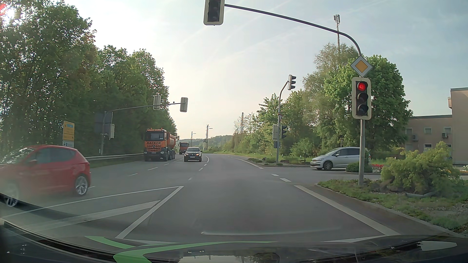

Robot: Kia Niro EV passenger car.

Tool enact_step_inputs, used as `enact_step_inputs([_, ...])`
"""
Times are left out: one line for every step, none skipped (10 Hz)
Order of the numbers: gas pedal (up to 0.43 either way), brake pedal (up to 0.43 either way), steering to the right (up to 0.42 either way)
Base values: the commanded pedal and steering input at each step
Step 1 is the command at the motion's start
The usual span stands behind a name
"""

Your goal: Follow the waypoints while adhering to traffic rules and regulations

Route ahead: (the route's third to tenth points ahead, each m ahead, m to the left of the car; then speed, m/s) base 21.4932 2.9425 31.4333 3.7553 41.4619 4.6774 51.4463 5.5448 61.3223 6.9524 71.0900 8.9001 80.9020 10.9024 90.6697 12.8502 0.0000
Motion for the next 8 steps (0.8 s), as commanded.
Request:
enact_step_inputs([0.000,0.256,0.003])
enact_step_inputs([0.000,0.256,0.003])
enact_step_inputs([0.000,0.256,0.003])
enact_step_inputs([0.000,0.256,0.003])
enact_step_inputs([0.000,0.256,0.003])
enact_step_inputs([0.000,0.256,0.003])
enact_step_inputs([0.000,0.256,0.004])
enact_step_inputs([0.000,0.256,0.003])
